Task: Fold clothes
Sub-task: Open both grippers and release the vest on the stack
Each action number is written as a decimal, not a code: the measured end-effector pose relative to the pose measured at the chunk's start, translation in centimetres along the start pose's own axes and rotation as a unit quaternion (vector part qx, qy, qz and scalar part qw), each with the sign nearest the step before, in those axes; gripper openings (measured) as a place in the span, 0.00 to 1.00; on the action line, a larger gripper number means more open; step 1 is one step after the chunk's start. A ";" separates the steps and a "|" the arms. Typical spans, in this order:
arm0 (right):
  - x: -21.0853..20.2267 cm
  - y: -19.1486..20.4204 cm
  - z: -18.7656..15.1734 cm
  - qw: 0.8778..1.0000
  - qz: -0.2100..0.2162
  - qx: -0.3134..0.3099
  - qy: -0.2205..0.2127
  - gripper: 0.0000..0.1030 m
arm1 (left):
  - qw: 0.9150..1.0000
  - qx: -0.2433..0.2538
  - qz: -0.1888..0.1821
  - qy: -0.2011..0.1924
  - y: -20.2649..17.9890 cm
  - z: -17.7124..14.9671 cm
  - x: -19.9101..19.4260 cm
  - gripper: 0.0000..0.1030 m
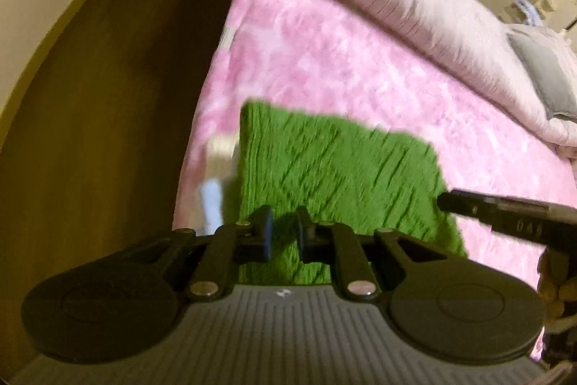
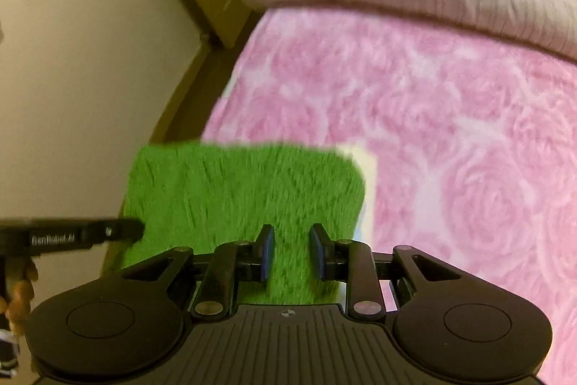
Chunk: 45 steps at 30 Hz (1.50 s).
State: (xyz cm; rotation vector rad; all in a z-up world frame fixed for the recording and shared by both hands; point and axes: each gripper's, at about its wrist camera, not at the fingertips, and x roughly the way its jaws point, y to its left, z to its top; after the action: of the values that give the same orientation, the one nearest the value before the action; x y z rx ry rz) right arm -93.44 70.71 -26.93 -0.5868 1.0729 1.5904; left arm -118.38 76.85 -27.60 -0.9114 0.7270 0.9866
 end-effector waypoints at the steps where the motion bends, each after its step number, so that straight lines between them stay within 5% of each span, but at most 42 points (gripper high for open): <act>1: -0.2 -0.3 0.6 1.000 -0.003 0.007 -0.019 0.26 | 1.000 0.002 0.001 -0.011 -0.1 0.5 0.1 0.12; 5: 1.3 -1.0 2.3 0.999 -0.011 0.036 -0.038 0.26 | 1.000 -0.002 0.005 -0.023 -0.1 2.5 2.1 0.13; 12: 4.6 -0.2 1.8 1.000 -0.019 0.004 0.011 0.26 | 1.000 -0.013 0.025 -0.013 0.6 1.6 4.1 0.11; 18: -1.9 -0.4 -0.9 0.999 0.036 0.015 -0.014 0.26 | 0.999 -0.018 0.008 -0.030 0.2 -1.2 -2.0 0.12; 25: -6.6 3.2 -8.7 0.998 0.054 -0.008 0.031 0.26 | 1.000 0.007 -0.006 0.025 -2.5 -8.6 -5.5 0.17; 31: -4.8 5.0 -9.8 0.996 0.026 -0.023 0.078 0.26 | 0.999 -0.011 0.042 0.020 -4.1 -10.1 -6.4 0.19; 38: -10.4 5.8 -10.1 0.999 0.023 -0.010 0.041 0.29 | 0.992 0.034 0.116 -0.024 -7.4 -10.9 -12.7 0.36; 42: -13.4 5.9 -11.4 0.999 0.015 -0.002 0.039 0.47 | 0.985 0.032 0.166 -0.042 -9.4 -12.4 -16.1 0.42; 45: -15.6 6.0 -12.5 0.999 0.016 -0.020 0.038 0.51 | 0.976 0.036 0.207 -0.055 -11.4 -14.3 -18.3 0.44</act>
State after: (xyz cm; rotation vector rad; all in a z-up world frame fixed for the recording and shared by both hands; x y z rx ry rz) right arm -96.38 52.00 -18.12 -0.6643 1.1128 1.6312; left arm -116.53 54.32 -15.05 -0.6454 0.8718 1.3575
